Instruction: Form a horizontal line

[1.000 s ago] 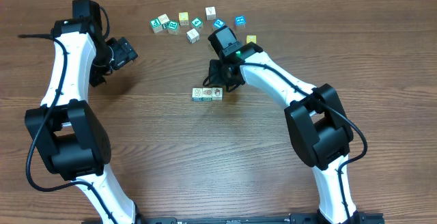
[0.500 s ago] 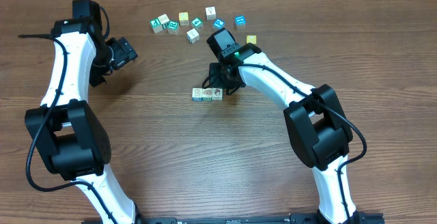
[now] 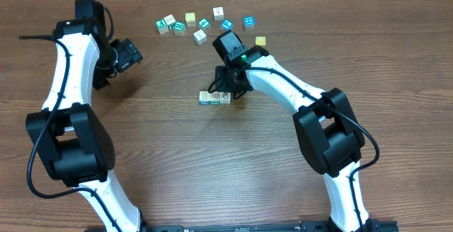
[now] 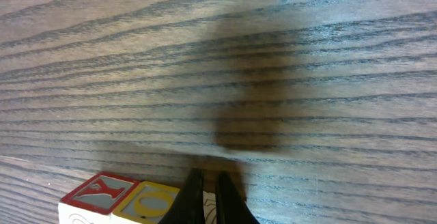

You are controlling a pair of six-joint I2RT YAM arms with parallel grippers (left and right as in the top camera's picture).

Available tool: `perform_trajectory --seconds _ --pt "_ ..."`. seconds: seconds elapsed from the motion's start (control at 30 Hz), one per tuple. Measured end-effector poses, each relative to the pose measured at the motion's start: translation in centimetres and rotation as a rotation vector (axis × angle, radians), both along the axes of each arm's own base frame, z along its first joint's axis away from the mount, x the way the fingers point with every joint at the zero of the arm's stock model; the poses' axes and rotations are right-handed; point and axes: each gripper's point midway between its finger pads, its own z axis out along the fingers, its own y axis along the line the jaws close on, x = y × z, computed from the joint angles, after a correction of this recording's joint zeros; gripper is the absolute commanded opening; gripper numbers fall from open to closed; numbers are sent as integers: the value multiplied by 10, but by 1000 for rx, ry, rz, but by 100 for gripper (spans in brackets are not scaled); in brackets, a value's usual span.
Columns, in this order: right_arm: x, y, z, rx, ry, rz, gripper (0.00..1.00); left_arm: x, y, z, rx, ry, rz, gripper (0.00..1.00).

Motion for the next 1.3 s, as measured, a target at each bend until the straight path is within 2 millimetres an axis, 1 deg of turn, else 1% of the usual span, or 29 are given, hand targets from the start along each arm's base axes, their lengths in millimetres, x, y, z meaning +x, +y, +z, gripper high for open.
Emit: perform_trajectory --seconds 0.53,0.77,0.83,0.9,0.97,1.07,1.17,1.23,1.3 --pt "-4 2 0 15 20 7 5 0 0 0 0 0 0 100" --pt "2 2 1 8 -7 1 7 0 0 0 0 0 0 100" --pt "5 0 1 1 -22 -4 10 0 0 0 0 0 0 100" --pt "8 -1 2 -10 -37 -11 15 0 0 0 0 0 0 100" --pt "12 -2 3 -18 -56 -15 16 0 0 0 0 0 0 100" --pt "16 -4 4 -27 -75 -22 24 0 0 0 0 0 0 100" --pt "13 -10 4 -57 -60 -11 30 0 0 0 0 0 0 100" --pt "12 -15 13 -82 -33 -2 34 0 0 0 0 0 0 100" --pt "22 -17 33 -82 -43 -2 43 0 0 0 0 0 0 100"
